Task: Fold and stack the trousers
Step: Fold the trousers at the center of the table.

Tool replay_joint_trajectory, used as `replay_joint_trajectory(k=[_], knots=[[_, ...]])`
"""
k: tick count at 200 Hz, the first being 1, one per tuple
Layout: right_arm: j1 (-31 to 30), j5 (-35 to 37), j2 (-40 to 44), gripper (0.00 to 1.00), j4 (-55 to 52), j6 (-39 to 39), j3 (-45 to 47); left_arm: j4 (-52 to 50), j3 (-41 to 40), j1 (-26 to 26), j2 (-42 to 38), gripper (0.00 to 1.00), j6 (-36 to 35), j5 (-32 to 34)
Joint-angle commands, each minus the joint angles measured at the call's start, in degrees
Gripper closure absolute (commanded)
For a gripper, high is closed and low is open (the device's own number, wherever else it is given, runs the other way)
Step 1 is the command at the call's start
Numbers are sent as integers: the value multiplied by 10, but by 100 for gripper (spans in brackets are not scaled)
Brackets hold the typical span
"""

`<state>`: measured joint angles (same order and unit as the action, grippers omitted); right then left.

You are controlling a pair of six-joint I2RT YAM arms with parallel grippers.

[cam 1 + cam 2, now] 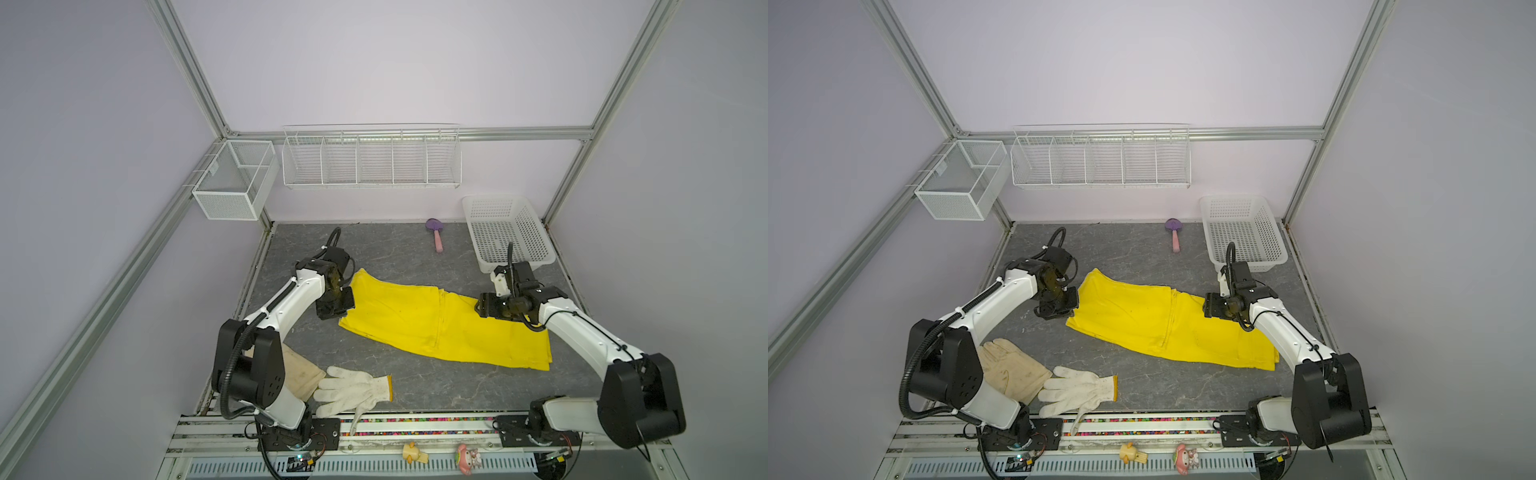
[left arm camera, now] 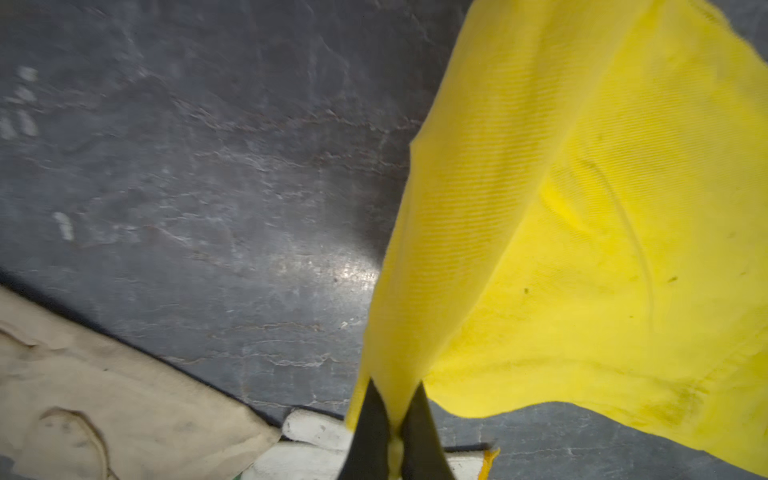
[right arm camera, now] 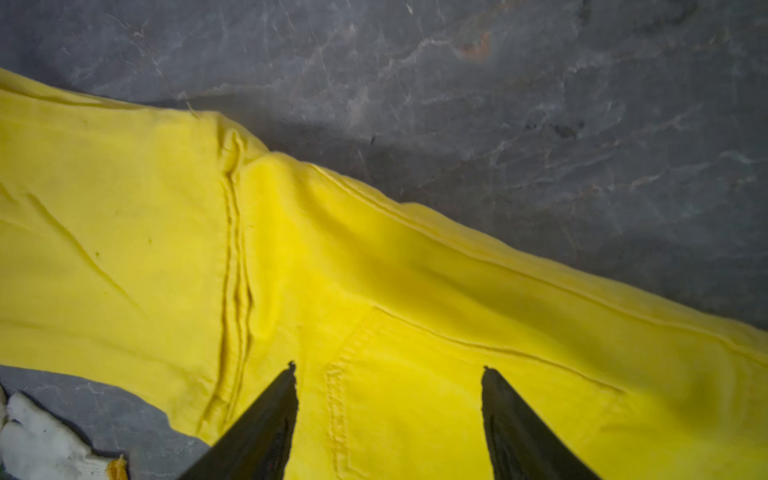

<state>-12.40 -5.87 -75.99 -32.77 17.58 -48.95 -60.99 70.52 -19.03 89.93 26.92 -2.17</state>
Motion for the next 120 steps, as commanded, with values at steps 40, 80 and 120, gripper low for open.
replay_joint_trajectory(k=[40,80,120], knots=[[68,42,52,29,-123,43,44,-27,54,2,-93,100,-37,20],[102,96,66,31,-145,69,53,5,95,-57,-134,100,-60,21],[128,53,11,36,-99,53,70,84,98,-138,-155,100,-37,-15]])
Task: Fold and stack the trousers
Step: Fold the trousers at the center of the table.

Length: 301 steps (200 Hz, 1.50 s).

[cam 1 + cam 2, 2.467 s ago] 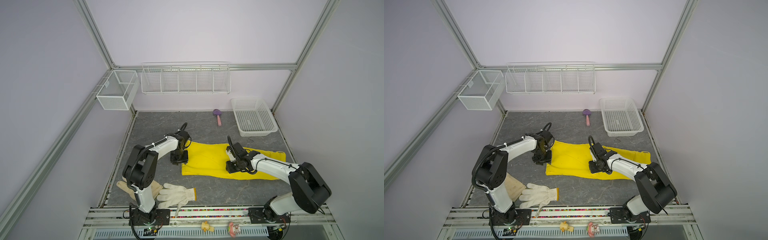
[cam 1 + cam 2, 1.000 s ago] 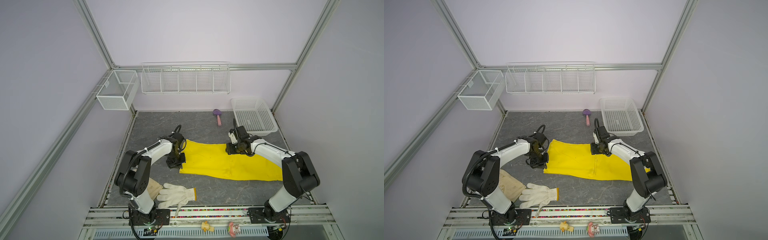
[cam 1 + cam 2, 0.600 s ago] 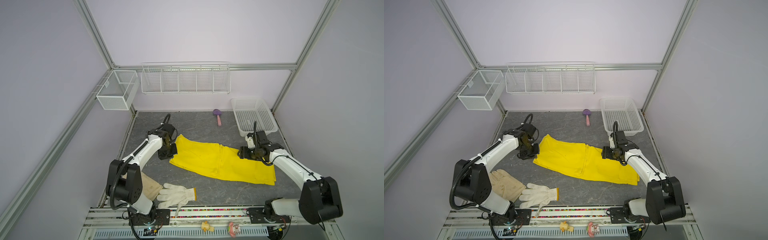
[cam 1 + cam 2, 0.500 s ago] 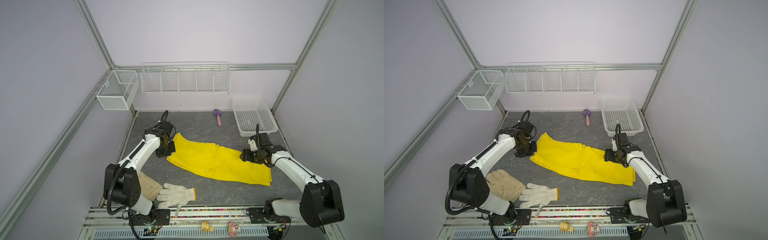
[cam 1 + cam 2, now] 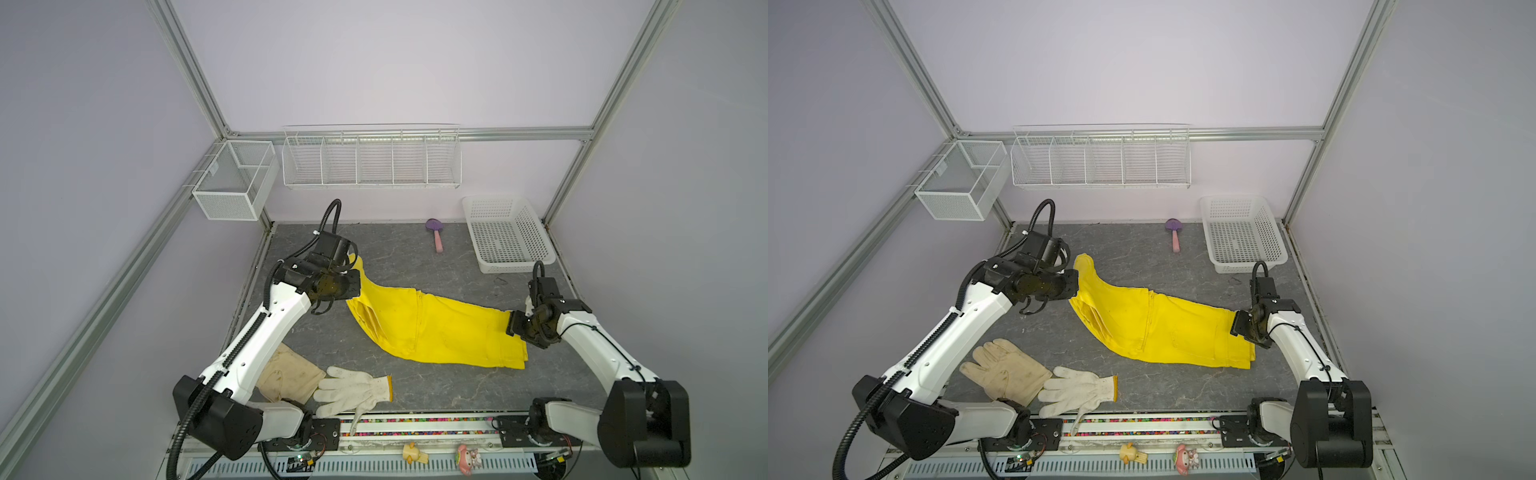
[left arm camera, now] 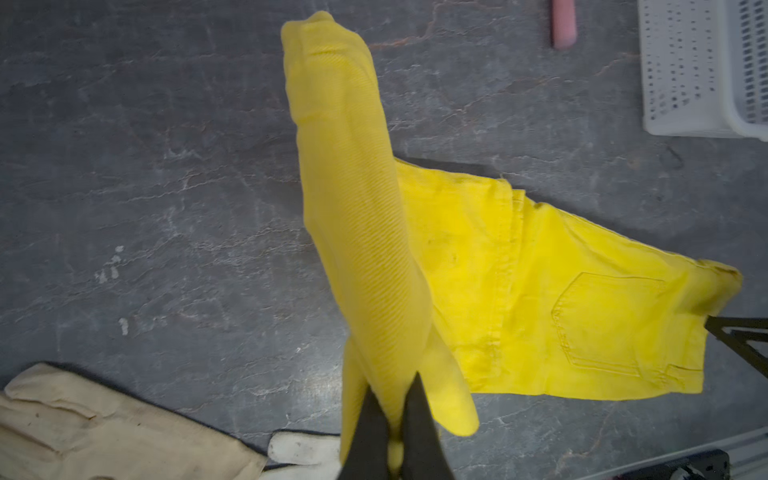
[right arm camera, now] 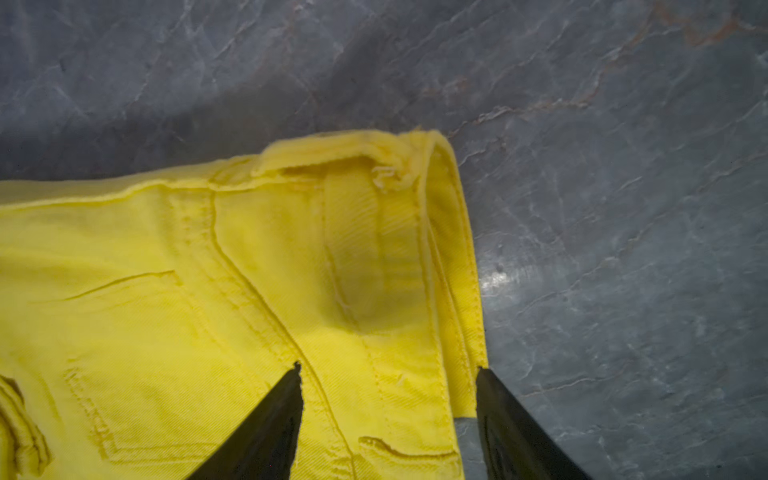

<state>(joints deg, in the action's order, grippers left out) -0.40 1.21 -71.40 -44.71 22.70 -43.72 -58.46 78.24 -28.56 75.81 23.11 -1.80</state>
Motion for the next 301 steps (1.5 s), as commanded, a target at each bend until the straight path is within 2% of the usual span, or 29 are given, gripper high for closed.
replay_joint_trajectory(k=[1,22,60,104,185,238,280,301], knots=[[9,-18,-36,36,21,1,18,62,21,-46,-14,100,1,-18],[18,-27,-62,44,39,-8,24,98,36,-112,-6,100,0,-6],[26,-48,-99,51,68,-11,27,147,64,-191,34,100,25,-4],[26,-83,-124,56,100,-6,33,215,100,-272,101,100,44,-23],[25,-145,-161,59,145,2,25,309,121,-334,200,100,47,-85],[20,-188,-147,60,157,18,41,343,183,-342,268,100,51,-105],[18,-221,-137,60,163,30,40,367,200,-349,311,100,55,-138],[18,-238,-107,57,142,36,26,388,194,-350,323,100,52,-141]])
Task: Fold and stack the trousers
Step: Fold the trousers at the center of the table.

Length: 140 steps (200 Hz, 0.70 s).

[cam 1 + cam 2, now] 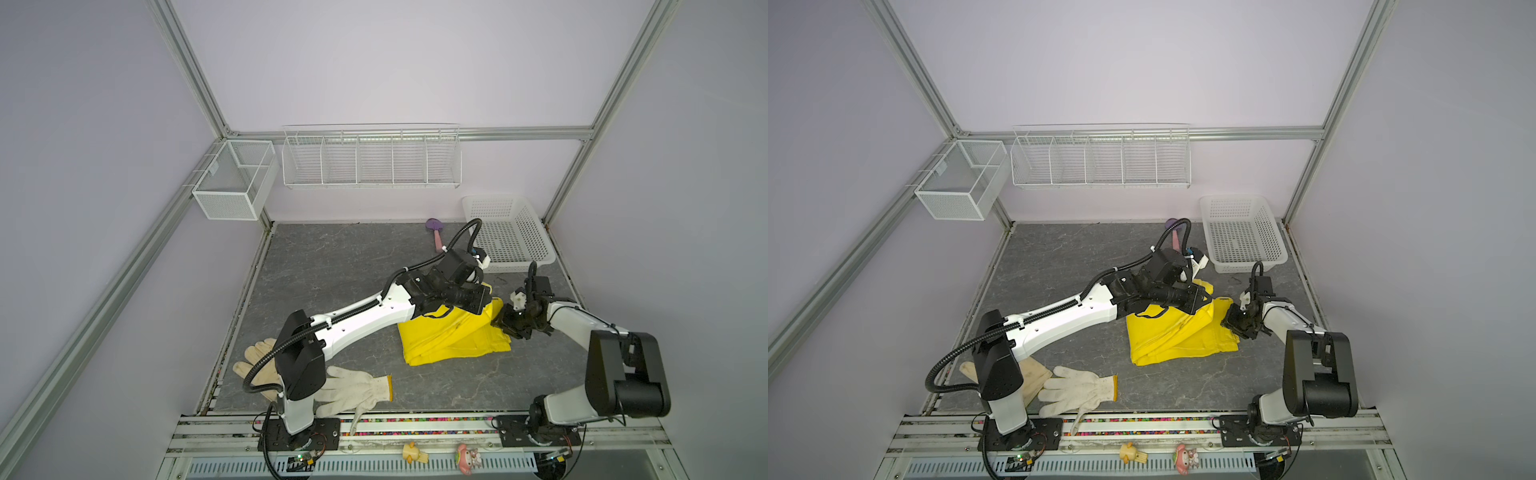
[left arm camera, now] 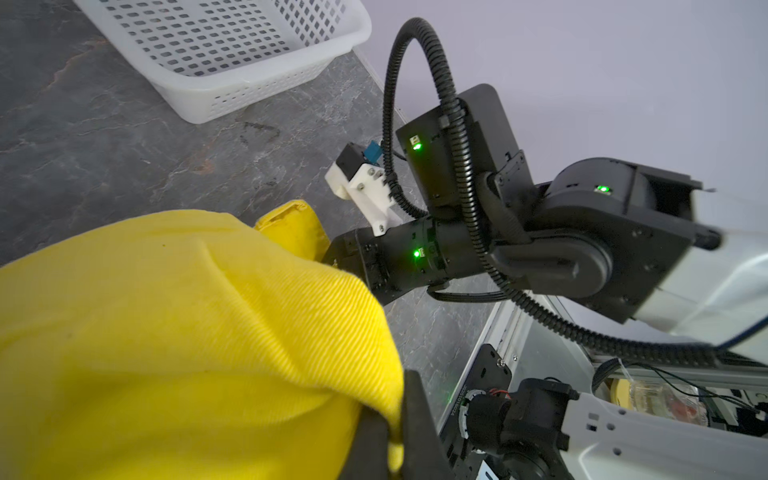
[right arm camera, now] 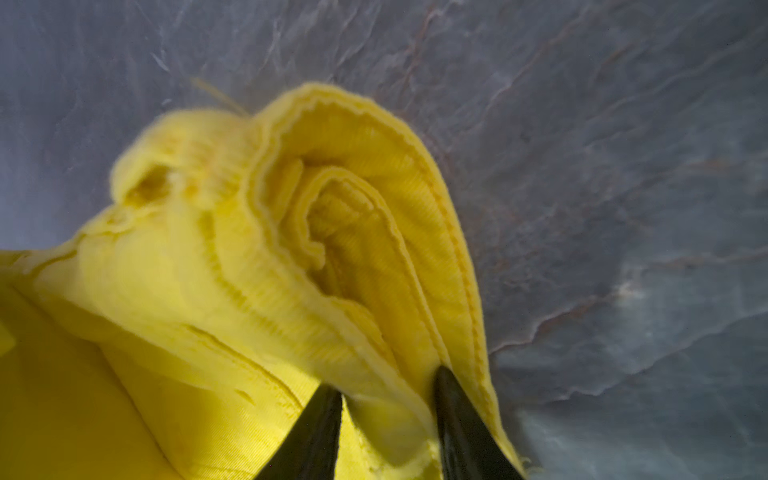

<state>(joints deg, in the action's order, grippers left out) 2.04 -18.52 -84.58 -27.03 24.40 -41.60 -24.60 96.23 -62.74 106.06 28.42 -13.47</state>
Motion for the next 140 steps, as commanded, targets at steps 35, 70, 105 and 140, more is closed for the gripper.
replay_joint_trajectory(k=[35,70,105,140], knots=[[0,-63,90,46,-83,33,-23,49,15,-8,64,100,-6,-63],[28,-114,117,45,-57,73,-24,66,7,-11,84,100,-8,-98],[30,-171,110,42,-18,127,-35,58,10,-11,108,100,-15,-112],[33,-196,115,36,20,184,-29,45,21,-11,125,98,-15,-146]])
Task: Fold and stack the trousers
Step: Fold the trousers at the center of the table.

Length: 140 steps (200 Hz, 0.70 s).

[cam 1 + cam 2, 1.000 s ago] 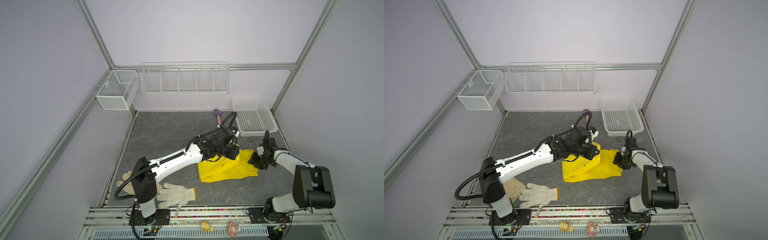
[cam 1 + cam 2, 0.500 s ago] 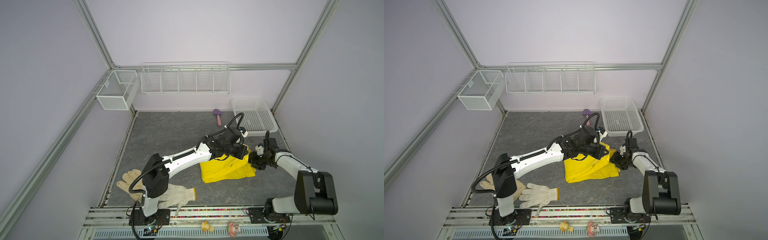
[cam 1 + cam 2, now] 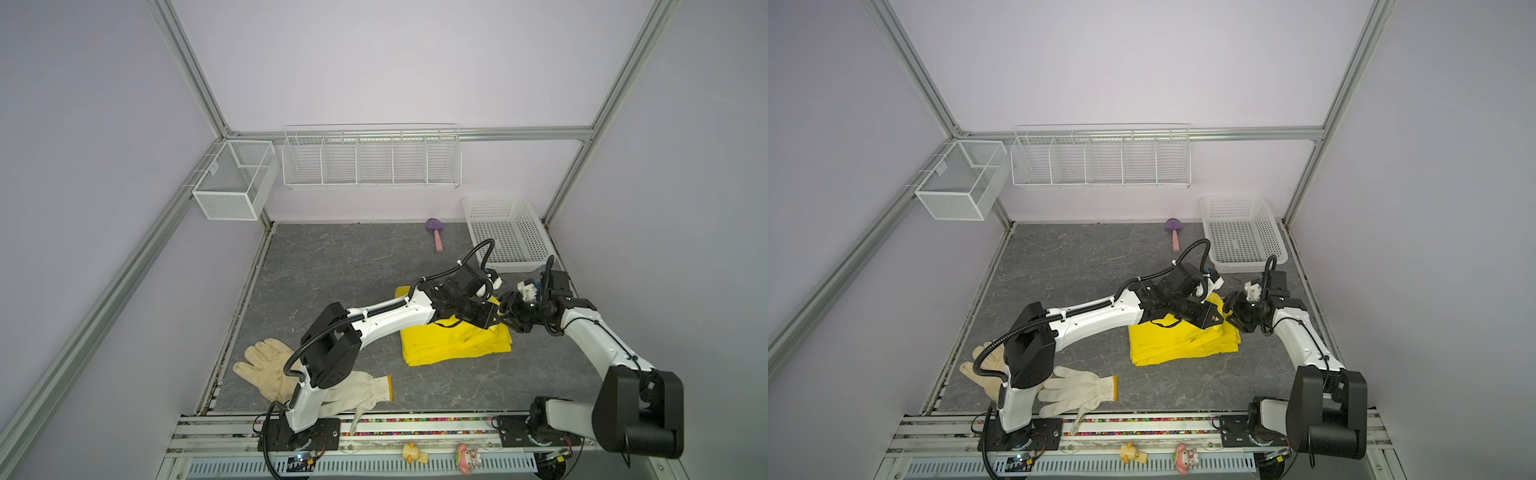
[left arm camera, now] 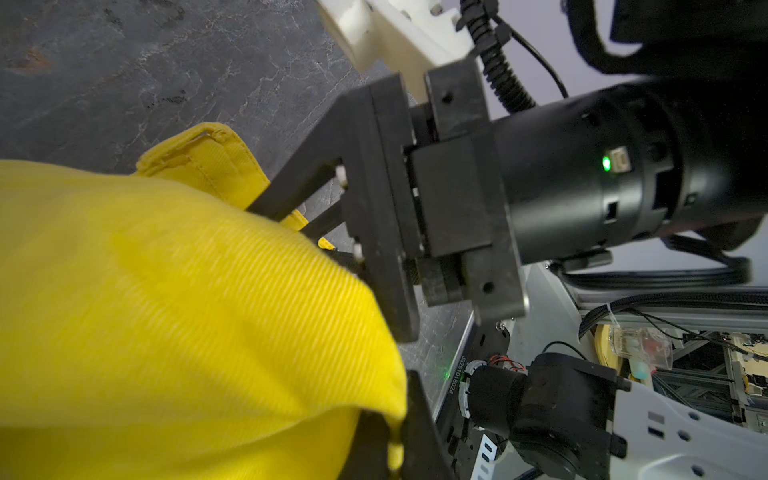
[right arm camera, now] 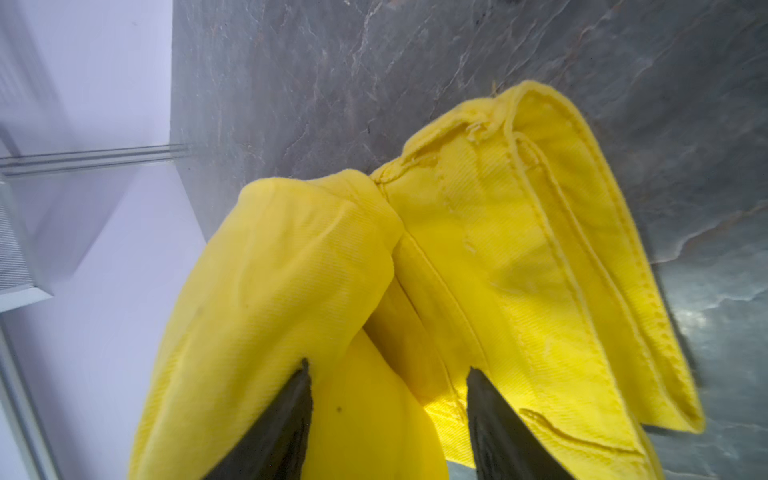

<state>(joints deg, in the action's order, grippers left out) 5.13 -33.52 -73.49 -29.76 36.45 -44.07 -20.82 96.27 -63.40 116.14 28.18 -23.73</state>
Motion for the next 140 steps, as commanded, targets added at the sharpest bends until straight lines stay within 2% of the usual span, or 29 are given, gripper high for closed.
replay_joint_trajectory(k=[1,37,70,82,111,140], knots=[[2,-47,3,36,49,64,-4,6,20,-4,25,98,-12,-46],[11,-59,0,34,105,106,16,-34,19,-4,14,89,-33,-59],[11,-75,-34,33,146,108,19,-19,12,-3,-8,65,-26,-88],[10,-83,-48,33,158,101,24,-22,15,-2,-13,60,-25,-95],[14,-105,-84,33,197,85,20,-58,12,5,-34,58,-39,-102],[18,-105,-65,28,196,77,10,-87,-37,38,-86,58,-45,-77]])
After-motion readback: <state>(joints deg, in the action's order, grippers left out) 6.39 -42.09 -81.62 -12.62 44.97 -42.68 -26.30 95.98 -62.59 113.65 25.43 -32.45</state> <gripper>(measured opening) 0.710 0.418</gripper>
